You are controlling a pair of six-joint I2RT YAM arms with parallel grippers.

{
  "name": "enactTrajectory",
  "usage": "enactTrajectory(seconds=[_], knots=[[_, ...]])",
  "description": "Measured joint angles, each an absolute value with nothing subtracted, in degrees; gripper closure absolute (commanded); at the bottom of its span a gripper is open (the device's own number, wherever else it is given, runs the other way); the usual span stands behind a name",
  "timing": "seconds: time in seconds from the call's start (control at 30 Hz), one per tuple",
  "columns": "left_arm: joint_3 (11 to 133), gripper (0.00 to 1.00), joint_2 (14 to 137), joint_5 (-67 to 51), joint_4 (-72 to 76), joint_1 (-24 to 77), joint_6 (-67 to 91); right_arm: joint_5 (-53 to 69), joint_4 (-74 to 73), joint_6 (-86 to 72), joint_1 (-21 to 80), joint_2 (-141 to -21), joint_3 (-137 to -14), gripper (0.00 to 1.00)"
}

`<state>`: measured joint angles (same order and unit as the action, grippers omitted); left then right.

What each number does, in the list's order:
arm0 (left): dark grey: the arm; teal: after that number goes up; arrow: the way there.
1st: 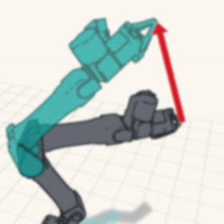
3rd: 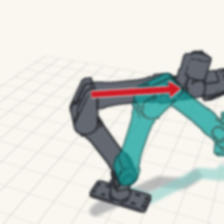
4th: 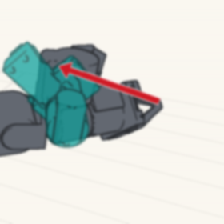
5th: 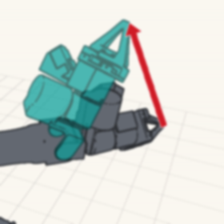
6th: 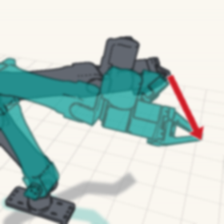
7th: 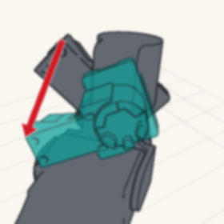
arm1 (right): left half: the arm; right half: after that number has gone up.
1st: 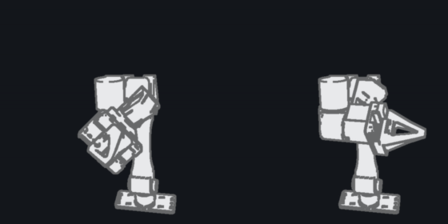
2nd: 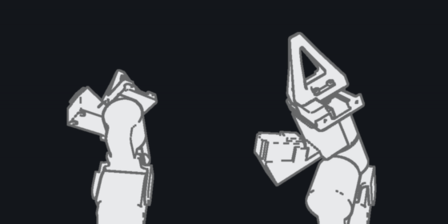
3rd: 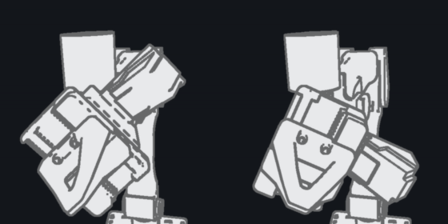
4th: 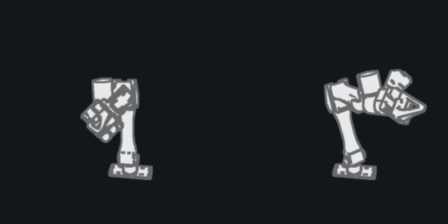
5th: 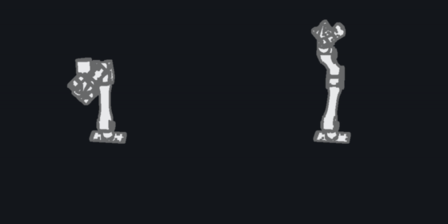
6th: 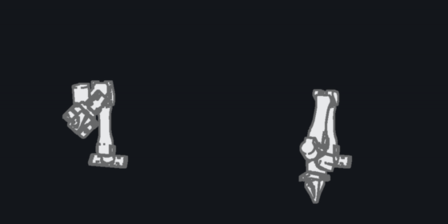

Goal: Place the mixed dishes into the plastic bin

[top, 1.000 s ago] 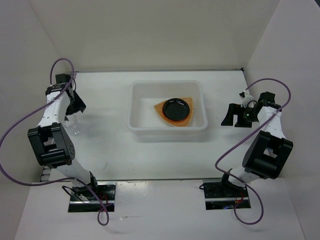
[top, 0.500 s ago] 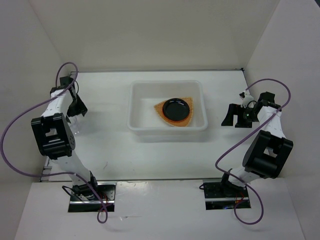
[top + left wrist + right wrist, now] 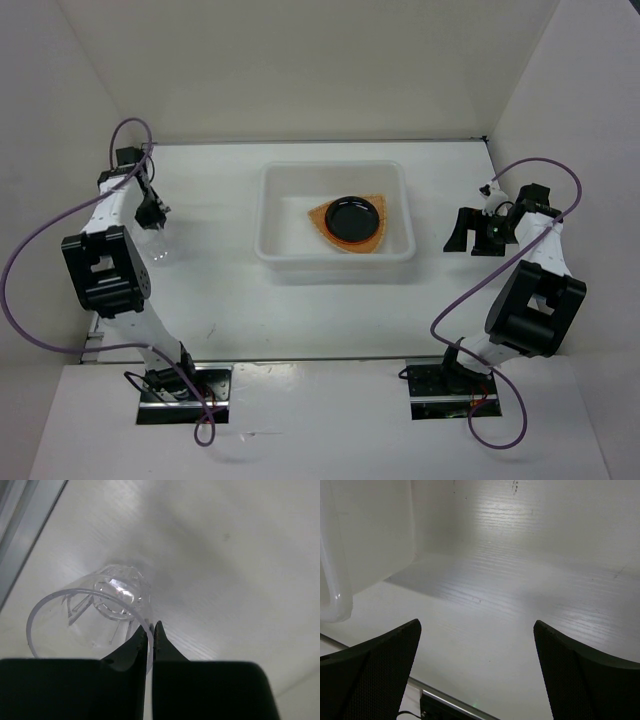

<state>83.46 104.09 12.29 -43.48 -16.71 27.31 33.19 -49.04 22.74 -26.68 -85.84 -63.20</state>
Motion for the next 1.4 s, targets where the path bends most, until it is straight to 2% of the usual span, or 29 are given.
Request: enactTrajectory(seconds=[0.17,0.3,0.43,0.63,0.77,0.93,1.33,1.4], knots=[[87.57,1.00,95.24,0.82,-38.57,-16.08,32.75,33.12,-48.90,22.52,-26.68,-85.84,-63.20,0.02],[98.15,1.00,92.07,-8.10,-29.36,-9.72,36.45,33.12,-48.84,22.37,-26.68,-85.84,-63.20,0.02],[113.27,1.00,97.93,-10.61,-28.38,2.37,34.89,33.10,-48.84,22.37,-26.68,-85.84,-63.20,0.02],[134.93,1.00,115.44,-1.17,-40.07,20.05,28.38,33.15,-48.75,22.35,-27.59,-85.84,-63.20,0.02],[135.83,1.00,122.87,3.62,-48.69,25.52,26.92,33.15,-48.69,22.35,-28.42,-85.84,-63.20,0.02],[135.31,1.00,128.27,9.85,-55.75,26.22,26.65,33.19,-48.69,22.37,-29.43,-85.84,-63.20,0.02],[136.66,0.99,135.28,13.52,-55.92,26.68,25.76,33.23,-48.66,22.46,-31.16,-85.82,-63.20,0.02],[136.77,0.95,136.97,13.72,-55.79,26.96,25.85,33.26,-48.69,22.57,-31.18,-85.82,-63.20,0.02]])
